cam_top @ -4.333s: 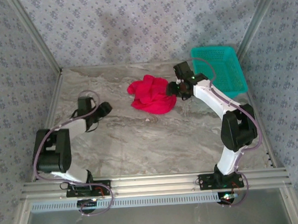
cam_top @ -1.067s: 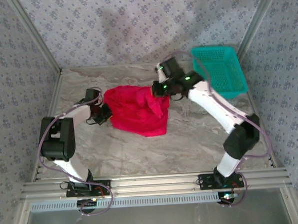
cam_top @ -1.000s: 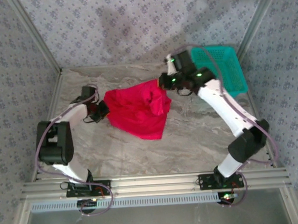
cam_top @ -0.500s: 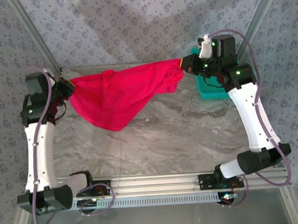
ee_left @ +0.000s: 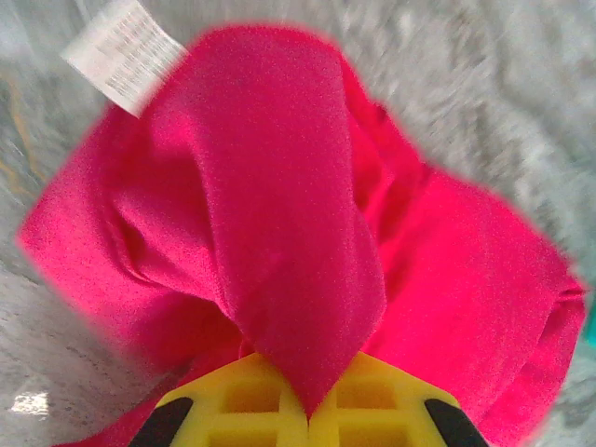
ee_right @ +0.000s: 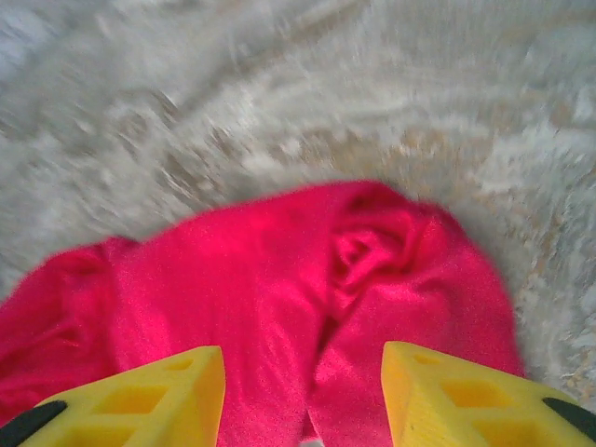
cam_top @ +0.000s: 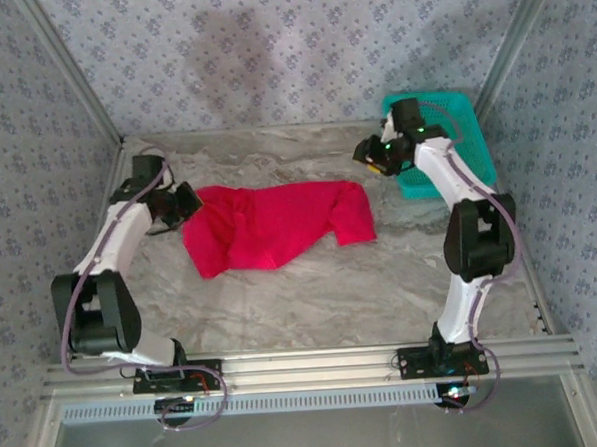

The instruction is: Fold the inside-out t-shirt

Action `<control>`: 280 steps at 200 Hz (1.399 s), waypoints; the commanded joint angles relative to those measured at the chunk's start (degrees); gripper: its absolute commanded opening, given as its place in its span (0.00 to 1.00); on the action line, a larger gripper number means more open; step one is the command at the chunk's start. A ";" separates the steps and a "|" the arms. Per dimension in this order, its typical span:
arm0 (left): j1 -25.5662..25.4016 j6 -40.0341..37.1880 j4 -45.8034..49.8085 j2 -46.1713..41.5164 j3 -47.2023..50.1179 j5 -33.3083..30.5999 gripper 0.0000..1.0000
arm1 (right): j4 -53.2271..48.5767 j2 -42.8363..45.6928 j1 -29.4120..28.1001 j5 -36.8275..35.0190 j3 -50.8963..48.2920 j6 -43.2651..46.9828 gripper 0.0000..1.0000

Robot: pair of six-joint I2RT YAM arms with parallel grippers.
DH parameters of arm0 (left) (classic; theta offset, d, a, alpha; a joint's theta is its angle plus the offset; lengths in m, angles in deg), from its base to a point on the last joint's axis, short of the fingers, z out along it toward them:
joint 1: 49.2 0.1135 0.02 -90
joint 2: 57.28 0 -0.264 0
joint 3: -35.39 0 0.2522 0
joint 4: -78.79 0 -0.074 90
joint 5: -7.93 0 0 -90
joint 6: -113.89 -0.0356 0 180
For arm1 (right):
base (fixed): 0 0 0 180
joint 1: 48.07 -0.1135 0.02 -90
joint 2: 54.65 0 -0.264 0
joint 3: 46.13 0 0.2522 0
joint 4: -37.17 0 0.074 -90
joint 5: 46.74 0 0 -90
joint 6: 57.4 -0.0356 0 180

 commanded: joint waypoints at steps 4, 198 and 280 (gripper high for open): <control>0.16 0.13 -3.24 0.73 -0.02 -0.39 0.00 | -0.65 5.38 -8.99 -1.64 -3.96 1.68 0.54; 5.06 -2.36 -0.59 -2.63 4.08 -0.82 0.00 | -0.37 -5.13 -38.50 -12.50 -5.37 -3.74 0.00; 9.09 -3.82 7.62 -10.96 -4.15 -2.38 0.00 | -10.26 19.70 -24.16 -6.87 7.44 2.10 0.00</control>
